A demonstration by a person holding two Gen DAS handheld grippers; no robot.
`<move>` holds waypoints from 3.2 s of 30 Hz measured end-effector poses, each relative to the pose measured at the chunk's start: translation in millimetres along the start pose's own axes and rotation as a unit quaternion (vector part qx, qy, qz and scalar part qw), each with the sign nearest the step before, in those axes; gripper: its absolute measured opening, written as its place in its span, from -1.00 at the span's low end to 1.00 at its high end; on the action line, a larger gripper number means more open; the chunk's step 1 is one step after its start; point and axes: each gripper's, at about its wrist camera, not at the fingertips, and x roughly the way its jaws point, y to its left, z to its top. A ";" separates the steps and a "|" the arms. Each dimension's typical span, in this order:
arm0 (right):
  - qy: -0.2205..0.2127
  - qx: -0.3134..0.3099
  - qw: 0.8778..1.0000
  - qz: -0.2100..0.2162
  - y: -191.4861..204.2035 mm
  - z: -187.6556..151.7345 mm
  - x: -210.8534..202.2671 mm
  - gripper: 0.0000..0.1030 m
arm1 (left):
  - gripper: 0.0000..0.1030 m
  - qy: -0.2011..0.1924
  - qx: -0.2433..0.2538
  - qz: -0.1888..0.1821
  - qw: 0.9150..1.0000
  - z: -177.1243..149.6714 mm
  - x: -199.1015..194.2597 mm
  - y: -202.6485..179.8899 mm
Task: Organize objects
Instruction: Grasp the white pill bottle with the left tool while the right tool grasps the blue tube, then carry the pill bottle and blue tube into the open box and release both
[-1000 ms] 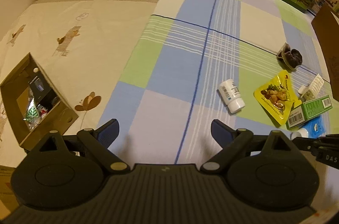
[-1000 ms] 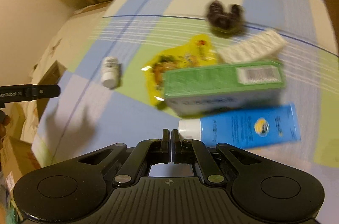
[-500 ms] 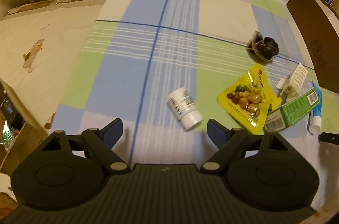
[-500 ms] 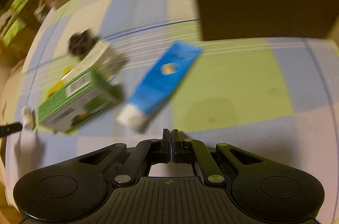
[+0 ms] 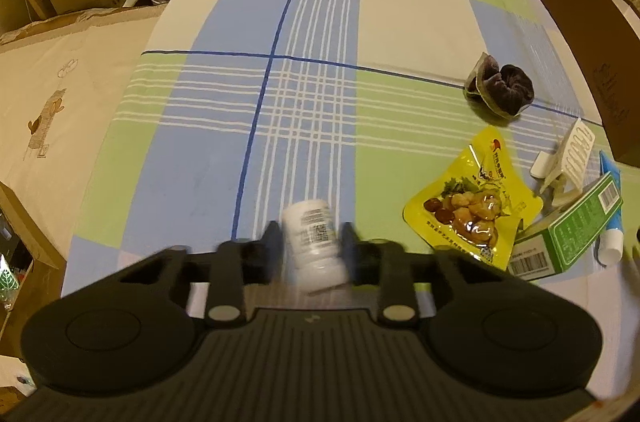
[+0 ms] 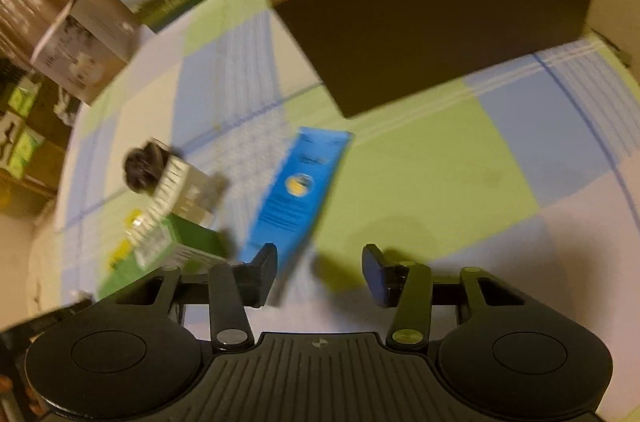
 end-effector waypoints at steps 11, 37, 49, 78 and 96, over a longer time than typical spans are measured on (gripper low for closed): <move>-0.010 -0.027 0.999 -0.044 39.3 -5.9 41.4 -0.12 | -0.56 -0.003 0.002 0.006 1.000 -2.8 -2.5 5.9; 0.018 -0.268 0.960 -0.083 49.0 -34.9 42.2 -0.38 | -0.56 0.009 0.020 0.016 1.000 -3.4 -0.6 -7.6; 0.026 -0.235 0.971 -0.023 30.0 -29.6 11.9 -0.40 | -0.57 0.005 0.002 0.013 1.000 -11.4 -17.7 -11.6; -0.082 -0.216 0.972 0.040 -30.9 80.1 -117.5 -0.40 | -0.57 -0.115 0.129 -0.134 0.976 60.4 -105.5 -233.1; -0.077 -0.194 0.977 0.041 -86.3 208.2 -71.1 -0.40 | -0.56 -0.100 0.172 -0.137 0.970 137.5 -41.8 -396.9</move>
